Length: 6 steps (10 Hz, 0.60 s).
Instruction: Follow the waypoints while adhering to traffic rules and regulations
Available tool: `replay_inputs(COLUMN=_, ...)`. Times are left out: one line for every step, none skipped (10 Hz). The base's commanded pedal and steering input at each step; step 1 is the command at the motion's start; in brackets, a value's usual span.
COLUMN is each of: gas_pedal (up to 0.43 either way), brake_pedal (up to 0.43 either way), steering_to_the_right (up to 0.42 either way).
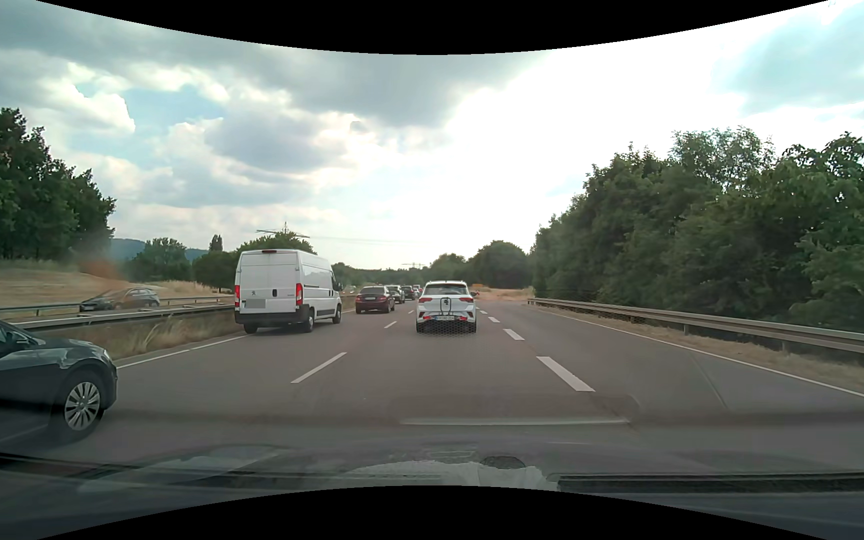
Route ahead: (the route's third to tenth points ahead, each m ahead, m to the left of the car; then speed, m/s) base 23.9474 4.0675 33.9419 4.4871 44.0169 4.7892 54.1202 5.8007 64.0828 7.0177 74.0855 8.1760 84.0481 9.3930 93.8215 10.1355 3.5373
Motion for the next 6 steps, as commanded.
replay_inputs(gas_pedal=0.008, brake_pedal=0.000, steering_to_the_right=-0.009)
replay_inputs(gas_pedal=0.020, brake_pedal=0.000, steering_to_the_right=-0.009)
replay_inputs(gas_pedal=0.028, brake_pedal=0.000, steering_to_the_right=-0.009)
replay_inputs(gas_pedal=0.039, brake_pedal=0.000, steering_to_the_right=-0.009)
replay_inputs(gas_pedal=0.047, brake_pedal=0.000, steering_to_the_right=-0.009)
replay_inputs(gas_pedal=0.047, brake_pedal=0.000, steering_to_the_right=-0.009)
